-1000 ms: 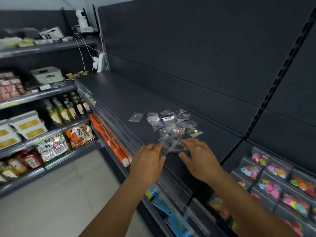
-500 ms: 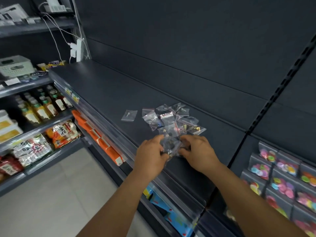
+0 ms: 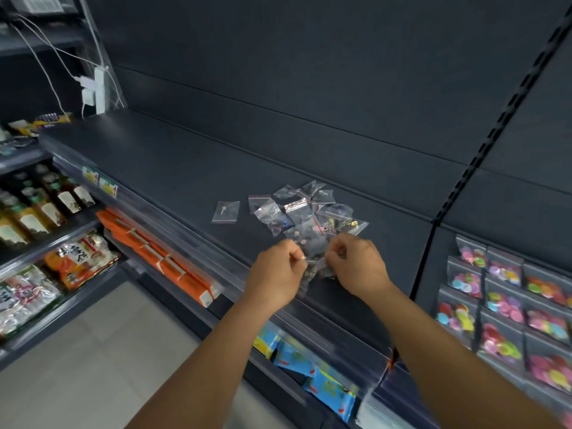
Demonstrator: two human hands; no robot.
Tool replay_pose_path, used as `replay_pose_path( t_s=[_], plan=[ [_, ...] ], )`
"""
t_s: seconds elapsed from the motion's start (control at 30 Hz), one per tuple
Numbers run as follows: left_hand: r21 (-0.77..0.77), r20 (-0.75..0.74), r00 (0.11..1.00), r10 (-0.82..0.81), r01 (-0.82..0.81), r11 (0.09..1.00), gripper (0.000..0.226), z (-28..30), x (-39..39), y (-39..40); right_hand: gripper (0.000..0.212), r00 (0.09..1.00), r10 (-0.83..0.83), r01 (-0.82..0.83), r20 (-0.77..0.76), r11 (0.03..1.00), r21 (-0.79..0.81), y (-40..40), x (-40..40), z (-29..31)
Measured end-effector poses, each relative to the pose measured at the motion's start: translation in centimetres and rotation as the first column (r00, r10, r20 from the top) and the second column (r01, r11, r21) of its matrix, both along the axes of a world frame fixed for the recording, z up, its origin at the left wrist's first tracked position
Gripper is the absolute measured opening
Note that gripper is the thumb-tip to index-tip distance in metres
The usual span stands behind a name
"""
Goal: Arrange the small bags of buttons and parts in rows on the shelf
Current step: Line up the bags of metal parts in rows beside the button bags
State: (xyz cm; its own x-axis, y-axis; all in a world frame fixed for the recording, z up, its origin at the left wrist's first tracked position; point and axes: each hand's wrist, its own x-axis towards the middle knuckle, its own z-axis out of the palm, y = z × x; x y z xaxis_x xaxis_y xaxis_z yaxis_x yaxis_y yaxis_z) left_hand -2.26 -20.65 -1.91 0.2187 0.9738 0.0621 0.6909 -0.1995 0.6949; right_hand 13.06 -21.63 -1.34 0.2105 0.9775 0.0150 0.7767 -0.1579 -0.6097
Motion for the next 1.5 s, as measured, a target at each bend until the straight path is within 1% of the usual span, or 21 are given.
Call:
replay_pose_path(
  t_s=[0.07, 0.13, 0.27, 0.37, 0.47, 0.53, 0.57, 0.67, 0.7, 0.8, 0.87, 0.9, 0.97, 1.03, 1.07, 1.17, 1.23, 1.33, 1.4, 1.43, 1.5],
  plan=[
    [-0.007, 0.077, 0.997, -0.005, 0.006, 1.0, 0.008, 0.2, 0.0, 0.3, 0.006, 0.998, -0.036, 0.038, -0.06, 0.998, 0.047, -0.3, 0.1, 0.5],
    [-0.03, 0.147, 0.989, -0.008, 0.013, 0.999, 0.011, 0.5, 0.2, 0.6, 0.005, 0.986, -0.068, 0.082, -0.15, 0.993, 0.088, -0.7, 0.2, 1.0],
    [-0.103, 0.295, 0.954, -0.057, 0.091, 0.991, 0.02, 1.3, 0.8, 0.9, 0.01, 0.943, -0.117, 0.167, -0.311, 0.976, 0.138, -1.6, 0.8, 1.5],
    [-0.11, 0.34, 0.936, -0.088, 0.133, 0.985, 0.02, 2.0, 1.5, 1.0, 0.013, 0.908, -0.141, 0.222, -0.394, 0.96, 0.168, -2.6, 1.4, 1.8],
    [-0.121, 0.384, 0.914, -0.134, 0.193, 0.974, 0.019, 2.7, 2.7, 0.7, 0.014, 0.888, -0.191, 0.287, -0.417, 0.941, 0.179, -3.9, 2.2, 2.4],
    [-0.103, 0.402, 0.894, -0.197, 0.258, 0.961, 0.013, 3.1, 3.8, 0.3, 0.015, 0.872, -0.242, 0.338, -0.426, 0.927, 0.165, -5.0, 2.9, 2.7],
    [-0.091, 0.404, 0.883, -0.239, 0.298, 0.95, 0.013, 3.4, 4.4, 0.0, 0.016, 0.857, -0.268, 0.363, -0.44, 0.92, 0.145, -5.6, 3.3, 2.9],
    [-0.092, 0.41, 0.844, -0.345, 0.415, 0.905, 0.02, 4.3, 6.3, -1.2, 0.03, 0.799, -0.311, 0.414, -0.515, 0.905, 0.095, -7.8, 4.2, 3.5],
    [-0.106, 0.423, 0.828, -0.368, 0.448, 0.888, 0.021, 4.5, 7.0, -1.6, 0.031, 0.78, -0.319, 0.43, -0.539, 0.899, 0.089, -8.5, 4.6, 3.7],
    [-0.118, 0.433, 0.803, -0.409, 0.501, 0.858, 0.031, 4.7, 9.3, -3.0, 0.022, 0.718, -0.342, 0.491, -0.606, 0.866, 0.092, -10.8, 6.1, 4.4],
    [-0.106, 0.411, 0.808, -0.423, 0.502, 0.858, 0.037, 4.8, 10.9, -3.8, 0.015, 0.701, -0.369, 0.542, -0.61, 0.832, 0.12, -12.4, 7.3, 4.8],
    [-0.102, 0.404, 0.805, -0.434, 0.512, 0.853, 0.036, 5.0, 11.8, -4.3, 0.014, 0.7, -0.39, 0.568, -0.598, 0.812, 0.136, -13.2, 8.0, 5.0],
    [-0.076, 0.399, 0.774, -0.491, 0.562, 0.824, 0.023, 5.5, 13.7, -5.4, 0.016, 0.693, -0.431, 0.616, -0.578, 0.77, 0.165, -15.1, 9.4, 5.2],
    [-0.048, 0.42, 0.722, -0.55, 0.623, 0.781, 0.006, 6.0, 15.6, -6.8, 0.018, 0.66, -0.451, 0.659, -0.6, 0.731, 0.176, -17.0, 10.8, 5.3],
    [-0.045, 0.439, 0.696, -0.568, 0.649, 0.76, 0.003, 6.2, 16.5, -7.7, 0.018, 0.646, -0.455, 0.676, -0.613, 0.713, 0.184, -18.1, 11.5, 5.4],
    [-0.035, 0.463, 0.637, -0.616, 0.707, 0.706, 0.013, 6.5, 19.6, -10.5, 0.014, 0.634, -0.458, 0.706, -0.623, 0.672, 0.224, -21.3, 14.0, 5.9],
    [-0.017, 0.449, 0.609, -0.654, 0.737, 0.675, 0.016, 6.7, 21.9, -12.4, 0.017, 0.629, -0.466, 0.727, -0.622, 0.636, 0.259, -23.6, 15.8, 6.2],
    [0.023, 0.392, 0.613, -0.686, 0.739, 0.673, 0.014, 6.8, 25.5, -15.8, 0.024, 0.647, -0.485, 0.737, -0.589, 0.596, 0.319, -27.6, 18.9, 6.5],
    [0.039, 0.363, 0.601, -0.712, 0.754, 0.656, 0.021, 7.1, 27.9, -18.4, 0.026, 0.667, -0.508, 0.73, -0.545, 0.594, 0.339, -30.4, 21.0, 6.8],
    [0.046, 0.35, 0.584, -0.732, 0.77, 0.636, 0.02, 7.2, 29.1, -19.8, 0.025, 0.677, -0.518, 0.724, -0.523, 0.596, 0.347, -31.7, 22.0, 7.0],
    [0.055, 0.308, 0.554, -0.773, 0.801, 0.596, 0.007, 7.4, 31.6, -22.4, 0.019, 0.691, -0.522, 0.712, -0.501, 0.612, 0.345, -34.5, 23.9, 7.3]
  ],
)
